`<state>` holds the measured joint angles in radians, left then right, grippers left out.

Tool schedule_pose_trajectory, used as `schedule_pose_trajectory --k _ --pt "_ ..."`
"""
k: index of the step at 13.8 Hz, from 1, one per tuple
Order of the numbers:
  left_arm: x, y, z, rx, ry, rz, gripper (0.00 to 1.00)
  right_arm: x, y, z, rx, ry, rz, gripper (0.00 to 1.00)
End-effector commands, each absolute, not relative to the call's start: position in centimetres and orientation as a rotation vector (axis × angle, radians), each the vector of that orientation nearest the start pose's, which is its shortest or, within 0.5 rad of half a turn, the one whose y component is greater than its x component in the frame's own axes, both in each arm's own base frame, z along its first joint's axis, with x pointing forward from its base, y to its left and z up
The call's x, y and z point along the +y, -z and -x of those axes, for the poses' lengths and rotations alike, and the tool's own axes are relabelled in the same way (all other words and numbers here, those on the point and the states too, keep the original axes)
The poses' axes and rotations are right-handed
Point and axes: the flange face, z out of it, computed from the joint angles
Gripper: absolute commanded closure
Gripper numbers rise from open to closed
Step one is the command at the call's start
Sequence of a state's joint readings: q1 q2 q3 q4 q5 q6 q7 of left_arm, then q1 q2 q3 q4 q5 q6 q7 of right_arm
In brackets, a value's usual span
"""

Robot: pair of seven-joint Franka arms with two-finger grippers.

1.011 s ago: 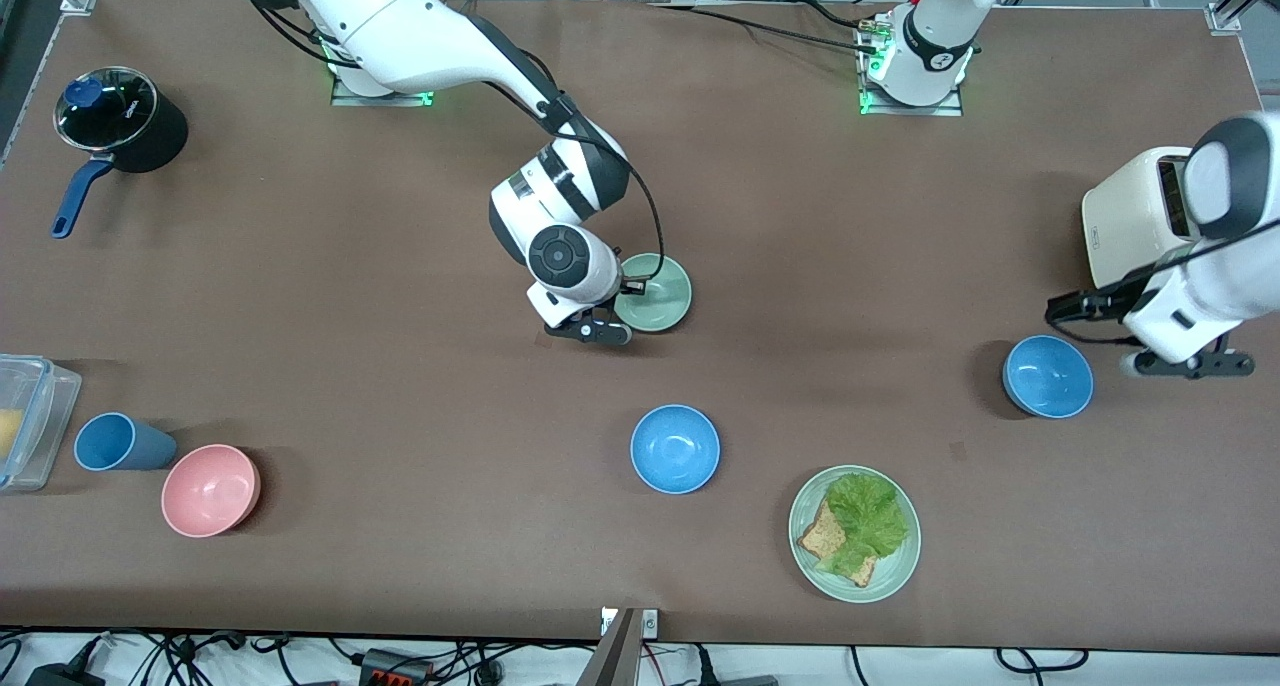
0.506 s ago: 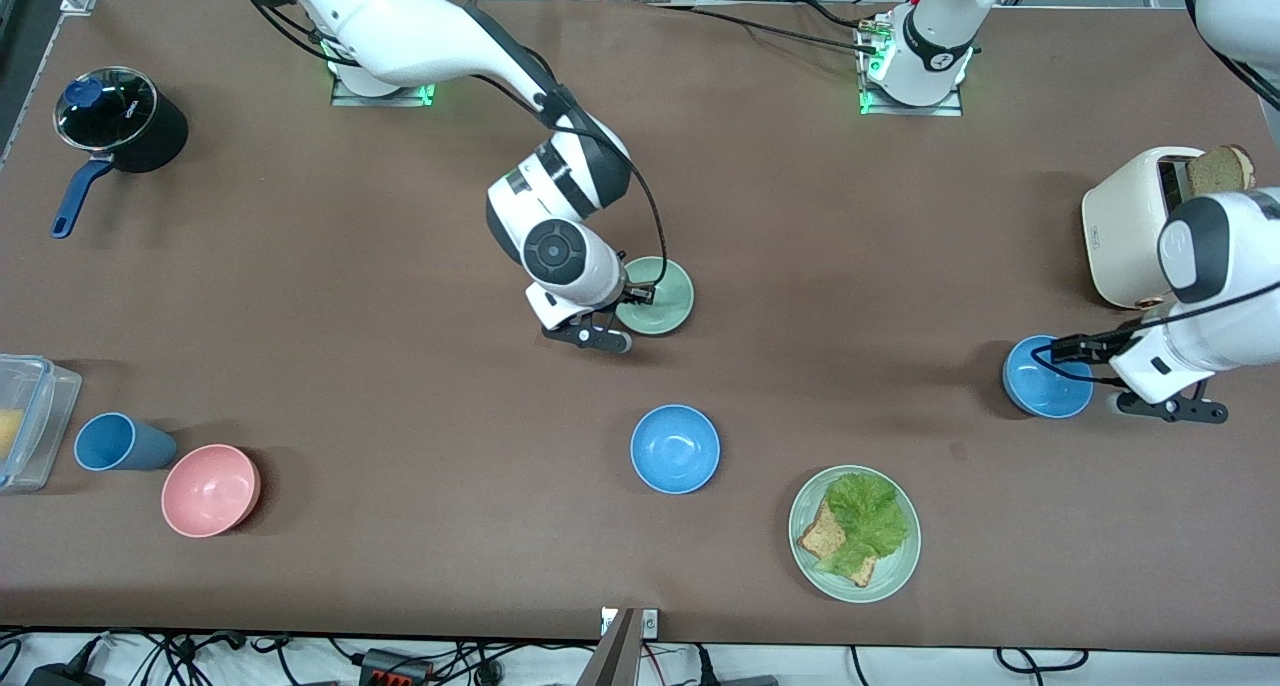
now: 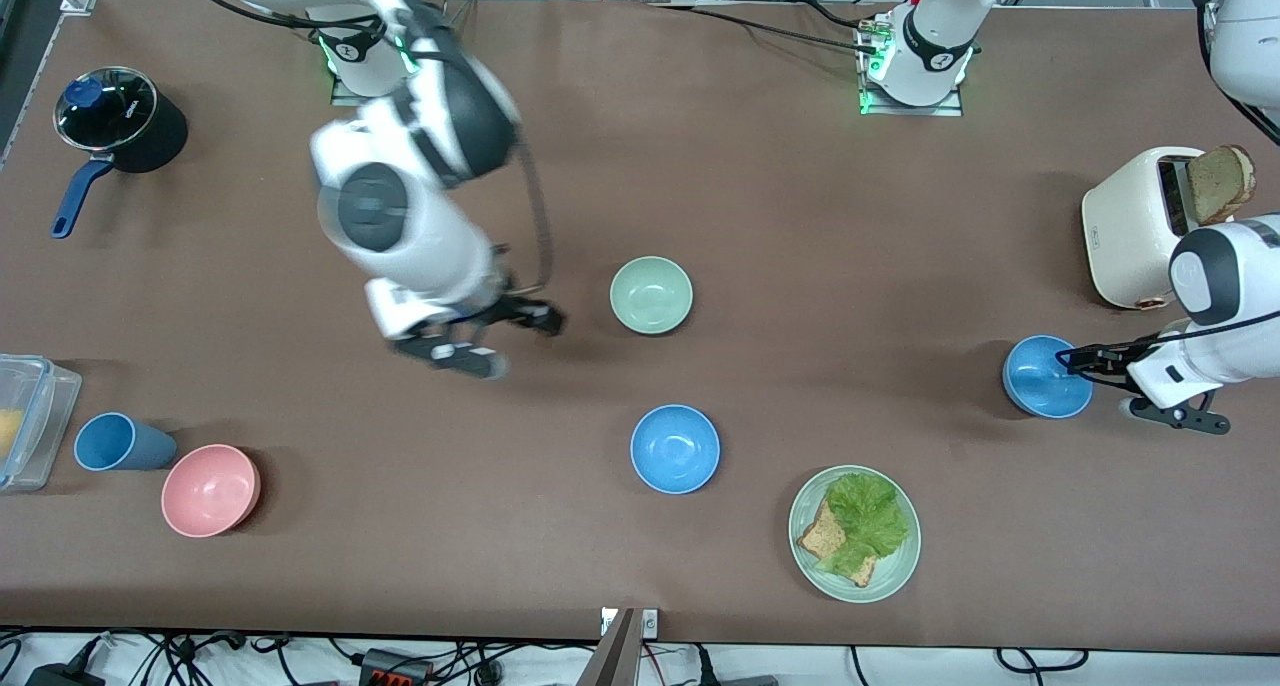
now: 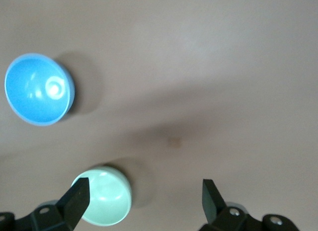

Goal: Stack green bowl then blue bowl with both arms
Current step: 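Set down the green bowl while the left gripper lowers to the blue bowl, then retract the right gripper while the left gripper grasps the blue bowl rim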

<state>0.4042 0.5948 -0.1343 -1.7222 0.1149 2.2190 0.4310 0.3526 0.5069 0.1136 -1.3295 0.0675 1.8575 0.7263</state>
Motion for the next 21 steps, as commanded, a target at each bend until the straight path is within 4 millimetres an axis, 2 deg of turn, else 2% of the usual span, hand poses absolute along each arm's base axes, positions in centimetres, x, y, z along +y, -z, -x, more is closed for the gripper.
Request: schedule_pose_trajectory --k 1,2,5,7,8,10,13,15,17,19,21 --pt "19.3 -22.4 -64.1 0.414 -0.089 3.166 0.13 24.4 -46.5 -65.2 0.434 -0.074 3.015 0.00" --pt "19.3 -22.1 -64.1 0.441 -0.092 3.165 0.18 21.9 -47.4 -65.6 0.443 -0.078 3.015 0.00" --pt "19.3 -20.9 -63.9 0.460 -0.111 3.172 0.35 16.5 -49.8 -65.8 0.404 -0.074 3.041 0.00" --pt "19.3 -20.9 -63.9 0.462 -0.111 3.172 0.54 10.9 -52.6 -66.2 0.376 -0.004 3.035 0.00" --pt "19.6 -20.9 -63.8 0.452 -0.110 3.175 0.64 8.8 -53.9 -66.0 0.321 0.025 3.045 0.00" --pt "20.3 -21.0 -63.5 0.388 -0.097 3.217 0.77 4.0 -55.6 -65.4 0.247 0.045 3.058 0.00" --pt "19.5 -21.6 -63.7 0.465 -0.091 3.209 0.96 -2.0 -57.5 -64.1 0.098 0.036 3.095 0.00" --pt "19.5 -22.1 -63.8 0.493 -0.080 3.204 0.99 -4.0 -58.2 -63.8 0.006 0.054 3.105 0.00" --pt "19.5 -22.7 -63.7 0.493 -0.100 3.207 0.99 -4.7 -59.0 -63.3 0.006 0.068 3.112 0.00" --pt "18.0 -24.3 -63.7 0.506 -0.131 3.224 0.99 -5.2 -59.0 -62.6 0.034 0.030 3.114 0.00" --pt "17.5 -27.1 -63.4 0.510 -0.160 3.225 0.99 -4.6 -59.1 -62.1 0.013 0.028 3.152 0.00"
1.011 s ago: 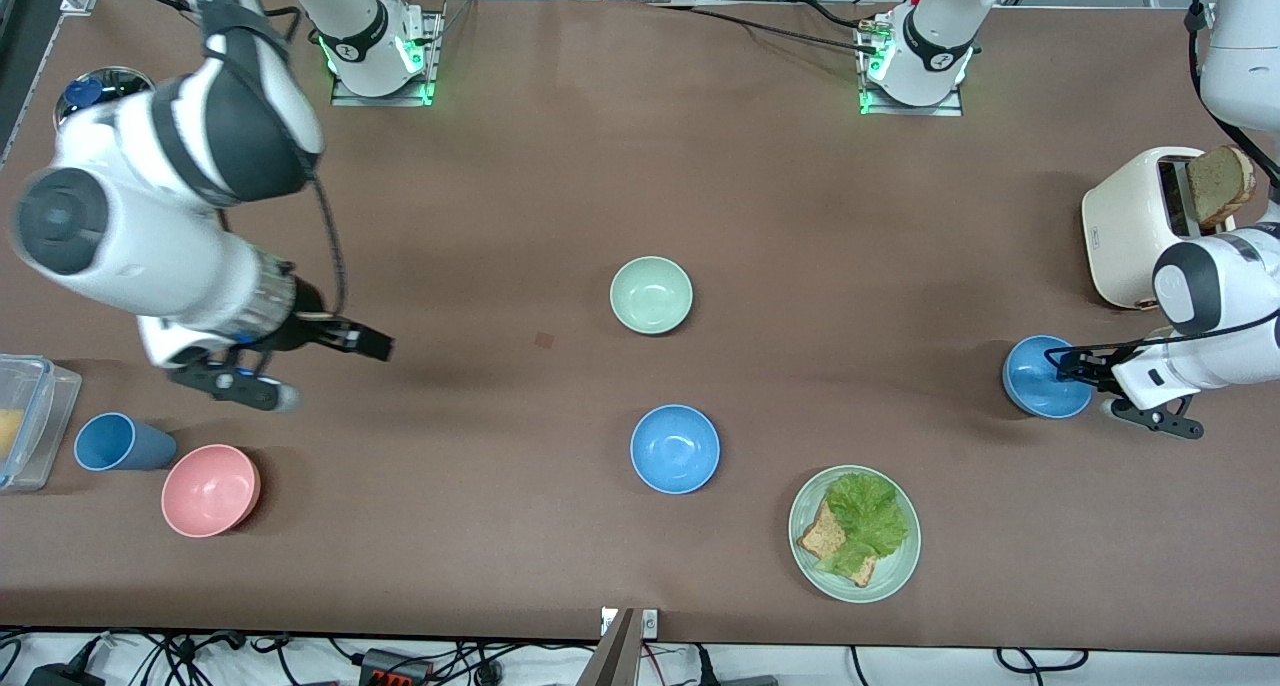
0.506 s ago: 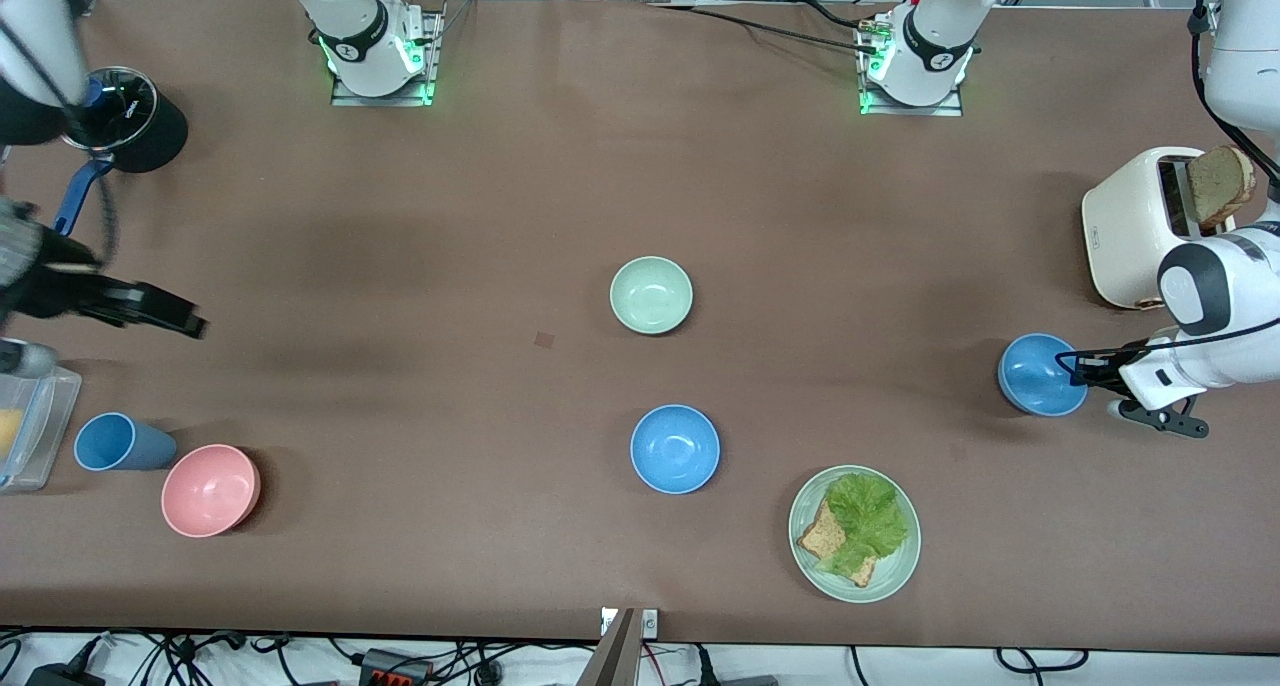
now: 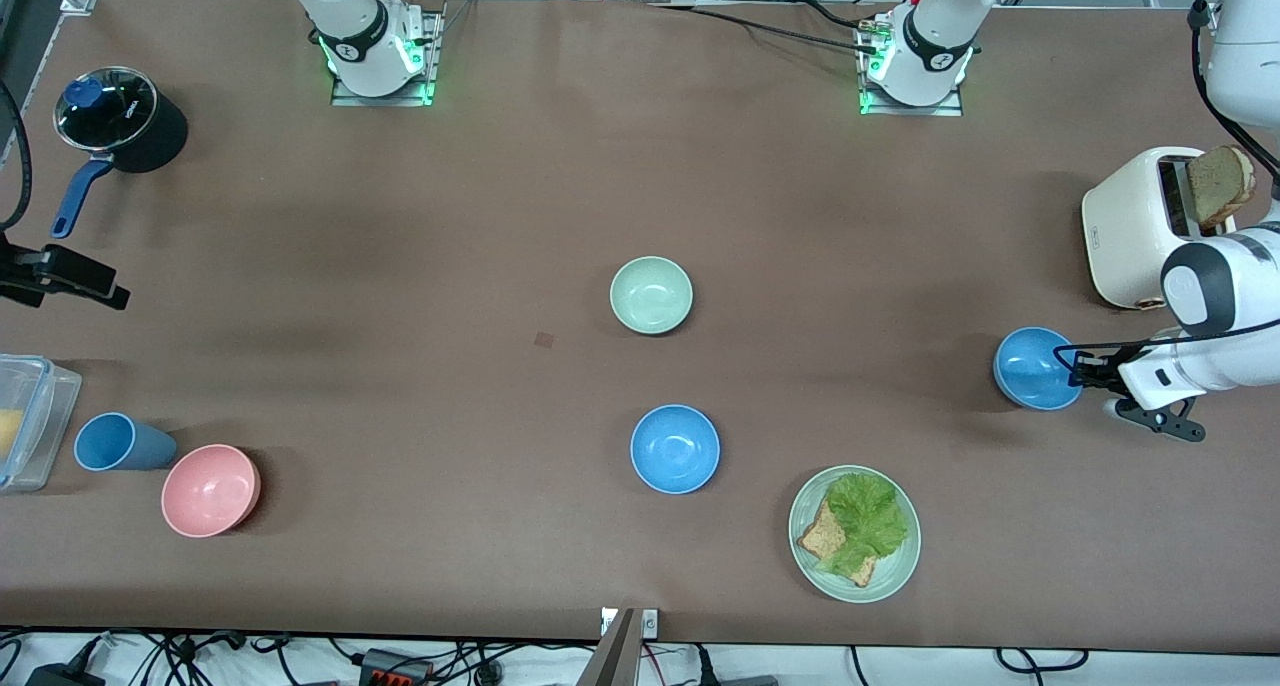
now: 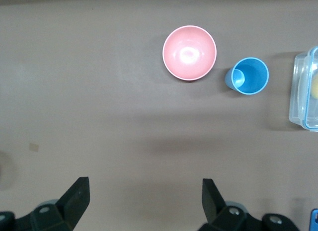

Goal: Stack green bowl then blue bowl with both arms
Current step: 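Retract the right gripper while the left gripper grasps the blue bowl rim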

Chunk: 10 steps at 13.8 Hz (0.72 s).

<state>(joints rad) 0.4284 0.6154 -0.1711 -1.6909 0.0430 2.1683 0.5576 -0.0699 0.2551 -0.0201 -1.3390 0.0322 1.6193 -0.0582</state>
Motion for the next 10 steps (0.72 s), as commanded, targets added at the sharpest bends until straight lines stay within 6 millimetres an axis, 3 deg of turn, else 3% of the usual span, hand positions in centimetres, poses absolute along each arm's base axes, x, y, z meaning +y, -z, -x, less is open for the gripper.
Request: schedule_pose_trajectory --k 1,4,7,10 --pt "15.3 -28.8 -63.7 0.584 -0.175 3.229 0.99 -4.1 -59.0 -62.1 0.004 0.021 3.178 0.00" --pt "10.5 -34.0 -63.7 0.692 -0.175 3.245 0.99 -4.0 -58.8 -60.9 0.028 0.007 3.177 0.00" --pt "4.1 -36.2 -63.5 0.793 -0.203 3.333 0.99 -3.8 -57.9 -58.6 0.048 0.020 3.174 0.00" --pt "-1.8 -37.6 -63.0 0.722 -0.255 3.374 0.99 -3.5 -56.6 -56.2 0.038 0.044 3.174 0.00"
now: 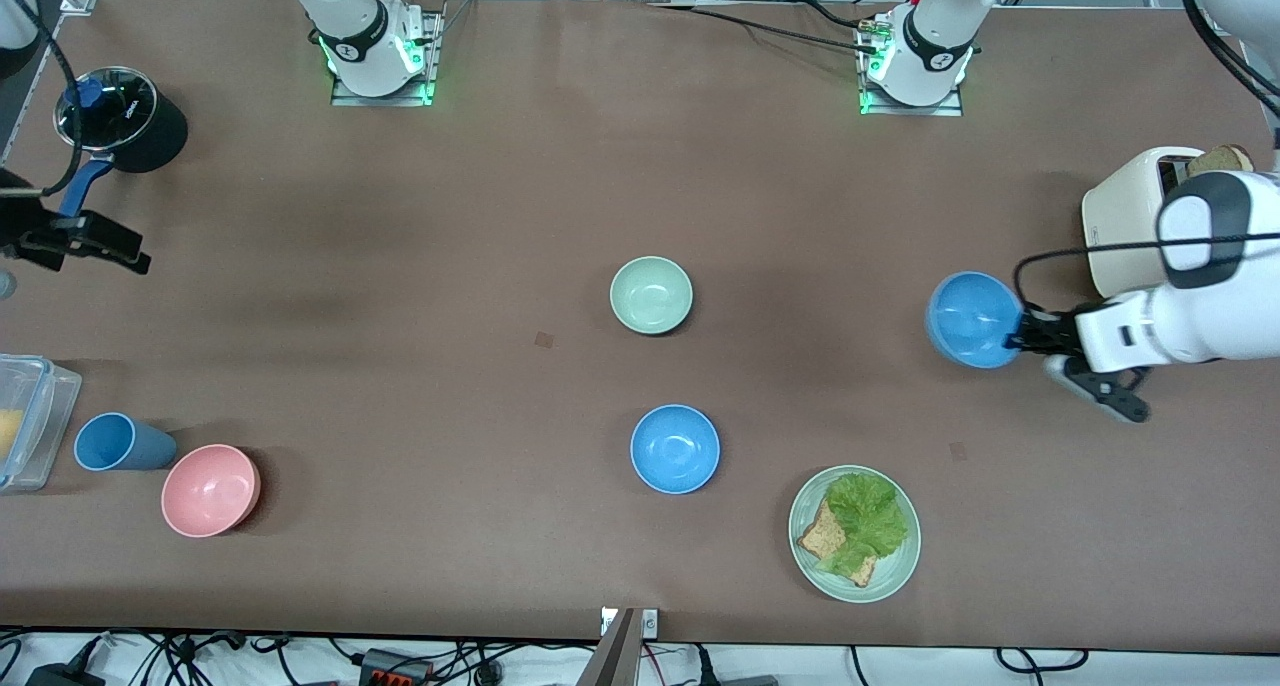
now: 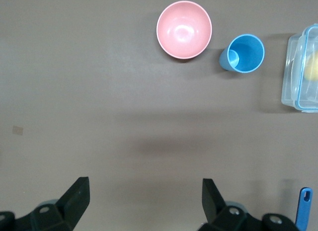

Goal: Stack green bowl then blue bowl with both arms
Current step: 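Lift the blue bowl with the left gripper and carry it over the green bowl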

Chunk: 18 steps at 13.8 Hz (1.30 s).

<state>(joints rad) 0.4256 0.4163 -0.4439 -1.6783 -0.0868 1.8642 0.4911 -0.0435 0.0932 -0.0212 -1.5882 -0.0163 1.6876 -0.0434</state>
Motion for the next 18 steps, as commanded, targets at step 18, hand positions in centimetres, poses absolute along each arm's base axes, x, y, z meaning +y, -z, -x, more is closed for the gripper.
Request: schedule_pose_trajectory --k 18 --pt "-37.2 -32.7 -54.7 0.116 -0.211 3.427 1.00 -3.5 -57.8 -55.3 0.033 -0.002 3.171 0.00"
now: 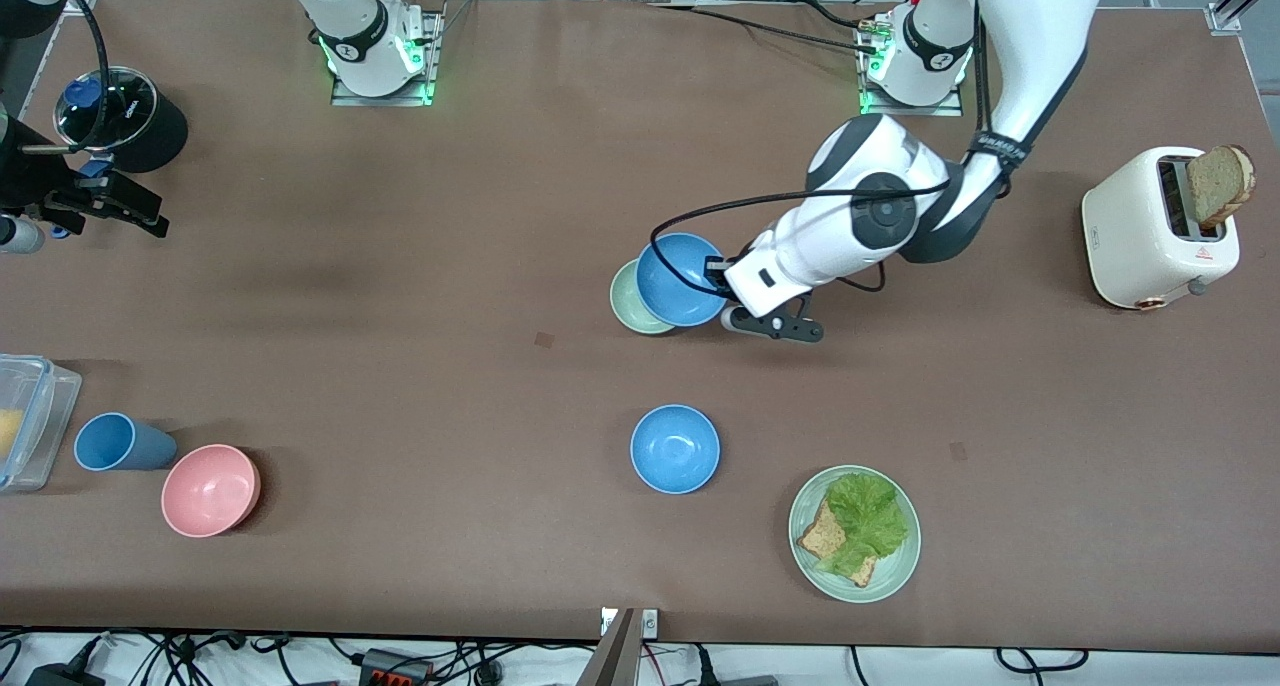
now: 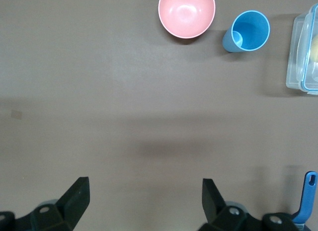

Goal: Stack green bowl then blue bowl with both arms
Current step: 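Lift the blue bowl with the left gripper and carry it over the green bowl, then lower the blue bowl into the green bowl and open the left gripper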

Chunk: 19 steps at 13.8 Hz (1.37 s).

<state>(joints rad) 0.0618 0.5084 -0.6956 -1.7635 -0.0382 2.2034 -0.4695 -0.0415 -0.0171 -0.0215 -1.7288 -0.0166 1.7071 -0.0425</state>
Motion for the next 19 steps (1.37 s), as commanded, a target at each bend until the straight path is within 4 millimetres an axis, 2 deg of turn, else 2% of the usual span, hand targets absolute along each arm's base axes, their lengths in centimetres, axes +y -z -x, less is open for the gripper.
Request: schedule_pose_trajectory --k 1,3,4,5,7,8,13,14,15,16,19 --pt "-37.6 -31.3 -54.6 0.154 -0.193 3.399 1.00 -3.5 -57.8 -55.3 0.033 -0.002 3.171 0.00" --pt "-37.8 -30.1 -54.4 0.196 -0.190 3.365 1.00 -3.4 -57.7 -55.5 0.028 0.003 3.172 0.00" --pt "-39.7 -30.2 -53.1 0.208 -0.194 3.361 1.00 -3.4 -57.7 -55.5 0.028 0.003 3.172 0.00" --pt "-40.7 -29.7 -52.7 0.216 -0.187 3.354 1.00 -3.4 -57.7 -55.5 0.028 0.003 3.172 0.00" --pt "-40.4 -28.0 -53.3 0.275 -0.136 3.306 1.00 -3.4 -57.7 -55.5 0.023 0.003 3.172 0.00" --pt "-41.1 -27.6 -52.9 0.311 -0.130 3.293 1.00 -3.4 -57.8 -55.6 0.023 0.017 3.172 0.00" --pt "-42.1 -26.5 -52.0 0.333 -0.163 3.291 0.98 -3.5 -58.3 -55.7 0.023 0.046 3.173 0.00" --pt "-42.2 -26.5 -52.0 0.335 -0.164 3.292 0.95 -3.4 -58.2 -55.7 0.018 0.044 3.173 0.00" --pt "-42.2 -26.4 -52.0 0.310 -0.168 3.293 0.88 -3.4 -58.3 -55.6 0.018 0.044 3.173 0.00" --pt "-42.1 -26.7 -52.5 0.271 -0.166 3.301 0.74 -3.4 -58.3 -55.6 0.020 0.044 3.173 0.00" --pt "-41.5 -28.0 -53.7 0.234 -0.143 3.315 0.66 -3.4 -58.3 -55.6 0.018 0.044 3.173 0.00"
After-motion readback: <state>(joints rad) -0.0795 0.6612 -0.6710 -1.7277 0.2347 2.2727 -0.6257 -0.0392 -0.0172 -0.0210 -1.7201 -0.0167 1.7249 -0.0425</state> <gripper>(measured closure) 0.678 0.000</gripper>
